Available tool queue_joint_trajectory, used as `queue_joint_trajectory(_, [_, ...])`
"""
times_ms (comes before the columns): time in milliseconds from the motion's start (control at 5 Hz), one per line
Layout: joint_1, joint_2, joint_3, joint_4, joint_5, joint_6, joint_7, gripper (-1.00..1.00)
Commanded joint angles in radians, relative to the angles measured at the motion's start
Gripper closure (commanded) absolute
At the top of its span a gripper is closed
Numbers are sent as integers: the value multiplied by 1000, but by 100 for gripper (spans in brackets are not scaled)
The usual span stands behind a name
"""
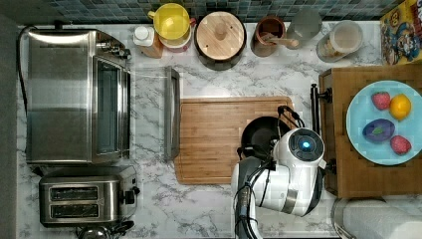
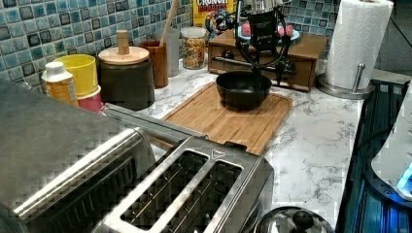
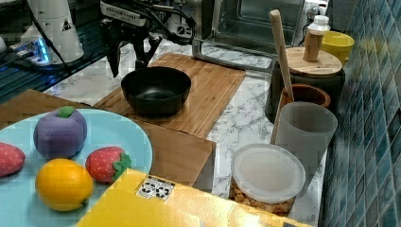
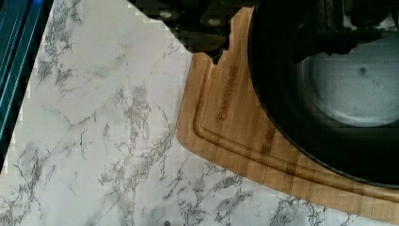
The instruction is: Put the bowl on the board.
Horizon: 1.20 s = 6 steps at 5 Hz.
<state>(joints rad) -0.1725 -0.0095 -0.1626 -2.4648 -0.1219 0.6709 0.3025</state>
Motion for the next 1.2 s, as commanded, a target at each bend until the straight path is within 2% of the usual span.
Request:
queue_joint_trajectory(200, [9,-10,-1,139,54,-10,-47,0])
queue_joint_trajectory(1200, [-5,-10,13,139,54,-10,-47,0])
